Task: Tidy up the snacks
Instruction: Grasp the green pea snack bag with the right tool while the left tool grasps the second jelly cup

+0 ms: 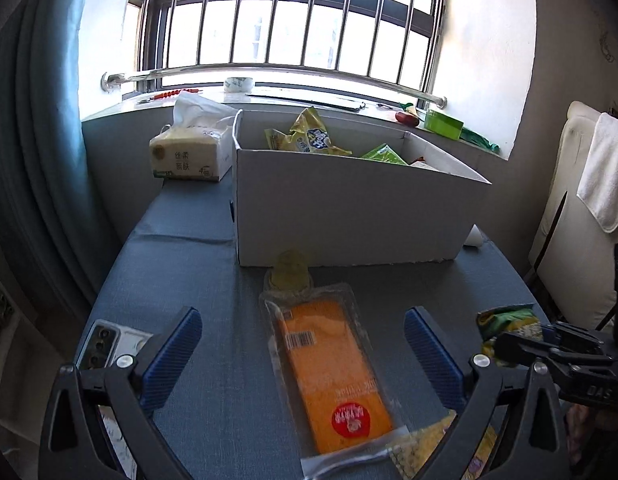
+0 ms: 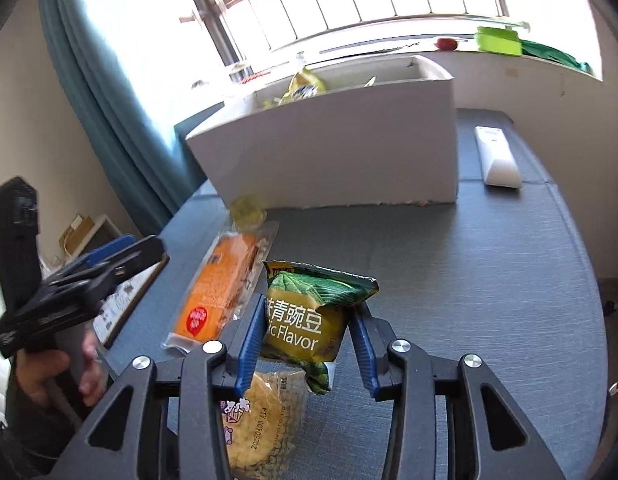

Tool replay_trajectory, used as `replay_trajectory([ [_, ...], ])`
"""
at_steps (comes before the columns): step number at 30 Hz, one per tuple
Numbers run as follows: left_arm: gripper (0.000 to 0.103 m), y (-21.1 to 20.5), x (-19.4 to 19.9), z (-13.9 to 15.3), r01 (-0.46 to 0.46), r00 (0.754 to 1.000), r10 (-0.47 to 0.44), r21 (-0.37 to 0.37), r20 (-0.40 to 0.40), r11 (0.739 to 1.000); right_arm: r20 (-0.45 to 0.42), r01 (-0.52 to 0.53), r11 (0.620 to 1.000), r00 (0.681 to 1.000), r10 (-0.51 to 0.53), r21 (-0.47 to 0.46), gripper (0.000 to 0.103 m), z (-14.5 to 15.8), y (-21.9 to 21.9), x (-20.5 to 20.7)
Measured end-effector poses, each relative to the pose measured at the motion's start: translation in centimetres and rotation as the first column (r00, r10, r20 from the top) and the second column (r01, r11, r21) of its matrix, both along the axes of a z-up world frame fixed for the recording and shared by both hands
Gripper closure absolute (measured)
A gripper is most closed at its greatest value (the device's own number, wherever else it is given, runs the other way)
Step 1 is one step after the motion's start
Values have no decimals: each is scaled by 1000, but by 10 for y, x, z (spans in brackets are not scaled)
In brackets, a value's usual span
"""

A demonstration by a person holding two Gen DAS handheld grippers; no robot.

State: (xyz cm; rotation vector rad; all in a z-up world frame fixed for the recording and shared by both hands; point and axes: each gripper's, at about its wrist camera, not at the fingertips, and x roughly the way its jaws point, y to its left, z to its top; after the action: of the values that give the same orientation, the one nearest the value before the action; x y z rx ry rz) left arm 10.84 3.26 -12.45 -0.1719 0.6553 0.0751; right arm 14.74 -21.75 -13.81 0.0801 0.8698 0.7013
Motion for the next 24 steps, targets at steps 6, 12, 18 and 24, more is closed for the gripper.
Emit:
replay_trajectory([
  [6, 0, 4, 70, -18, 19, 994, -12, 67, -105, 998, 6, 19, 999, 1000, -19, 26, 58, 7, -5, 1],
  [12, 30, 17, 105, -40, -5, 978, 21, 77, -206, 997, -5, 20, 999, 1000, -20, 38, 58, 7, -13, 1],
  [18, 68, 17, 103, -45, 22, 976, -8, 62, -219, 998, -8, 9, 999, 1000, -9, 52, 58, 4, -15, 1],
  [24, 68, 23, 82, -34, 29, 986, -22, 37, -166, 999, -4, 6, 999, 1000, -5, 51, 58, 3, -15, 2],
])
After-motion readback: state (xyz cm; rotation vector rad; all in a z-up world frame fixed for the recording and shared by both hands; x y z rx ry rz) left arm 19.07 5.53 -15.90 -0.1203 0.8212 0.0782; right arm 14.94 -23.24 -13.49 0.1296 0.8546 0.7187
